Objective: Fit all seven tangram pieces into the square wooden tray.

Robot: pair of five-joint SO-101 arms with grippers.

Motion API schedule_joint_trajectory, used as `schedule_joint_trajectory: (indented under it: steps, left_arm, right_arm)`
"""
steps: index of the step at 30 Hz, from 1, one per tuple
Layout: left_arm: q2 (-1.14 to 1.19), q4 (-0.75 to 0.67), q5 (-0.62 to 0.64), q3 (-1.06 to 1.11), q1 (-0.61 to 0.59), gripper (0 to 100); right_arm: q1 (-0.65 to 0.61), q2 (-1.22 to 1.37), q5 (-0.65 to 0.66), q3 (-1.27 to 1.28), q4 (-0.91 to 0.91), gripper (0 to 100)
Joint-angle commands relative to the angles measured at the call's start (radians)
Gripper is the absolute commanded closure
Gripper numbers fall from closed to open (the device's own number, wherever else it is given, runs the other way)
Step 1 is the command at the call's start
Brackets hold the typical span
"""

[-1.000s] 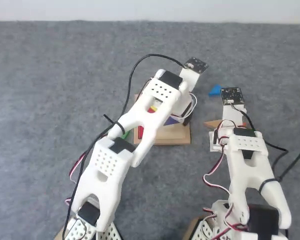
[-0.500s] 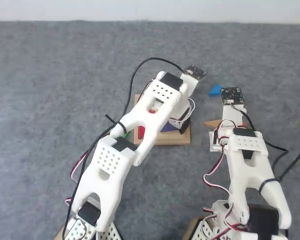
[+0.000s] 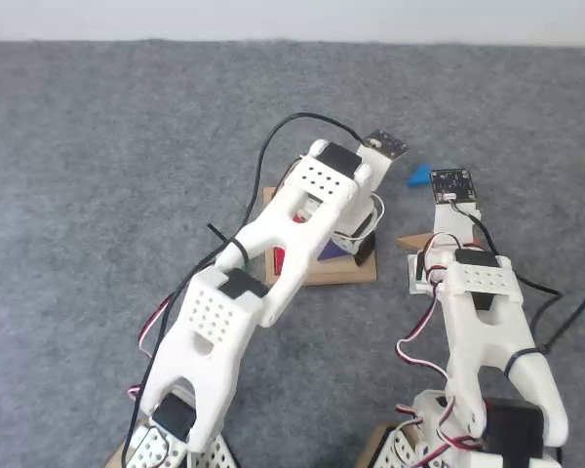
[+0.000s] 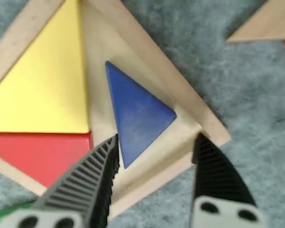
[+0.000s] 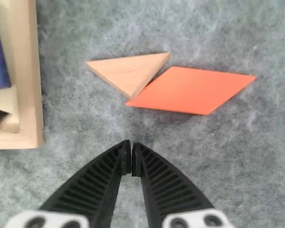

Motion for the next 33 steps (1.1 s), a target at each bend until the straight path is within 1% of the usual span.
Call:
schedule_joint_trajectory:
  steps: [1,4,6,8,11,12,14,17,20,24,27,30,33]
  left_arm:
    - [-0.153,-0.075,0.018,0.061,-0.015,80]
    - [-0.198,-0.189,0.146,0.142,-0.064,80]
    - [-0.212,-0.261,0.196,0.180,-0.086,80]
    - [-0.215,-0.336,0.239,0.216,-0.091,85]
    - [-0.201,-0.456,0.293,0.271,-0.087,98]
    - [-0.193,-0.485,0.305,0.282,-0.087,99]
    - [-0.176,-0.514,0.341,0.288,-0.089,98]
    - [-0.161,-0.525,0.377,0.286,-0.095,99]
    - [-0.157,-0.516,0.367,0.289,-0.080,99]
    - [-0.152,-0.460,0.302,0.294,-0.034,99]
    - [-0.133,-0.407,0.302,0.294,0.003,99]
    - [-0.130,-0.388,0.304,0.294,0.009,99]
    - [-0.124,-0.325,0.304,0.294,0.015,99]
  right_arm:
    - [0.010,-0.039,-0.009,-0.066,-0.019,97.9]
    - [0.010,-0.039,-0.009,-0.066,-0.019,97.9]
    - [0.010,-0.039,-0.009,-0.066,-0.019,97.9]
    - [0.008,-0.039,-0.009,-0.066,-0.019,97.9]
    - [-0.015,-0.039,-0.006,-0.064,-0.019,97.9]
    - [-0.019,-0.039,-0.006,-0.064,-0.019,97.9]
    - [-0.027,-0.039,-0.006,-0.064,-0.019,97.9]
    - [-0.030,-0.039,-0.006,-0.064,-0.021,97.9]
    - [-0.030,-0.039,-0.006,-0.064,-0.021,97.9]
    - [-0.028,-0.039,-0.006,-0.064,-0.021,97.9]
    - [-0.027,-0.039,-0.005,-0.064,-0.021,97.9]
    - [-0.027,-0.039,-0.005,-0.064,-0.021,97.9]
    - [-0.025,-0.039,-0.005,-0.064,-0.021,97.9]
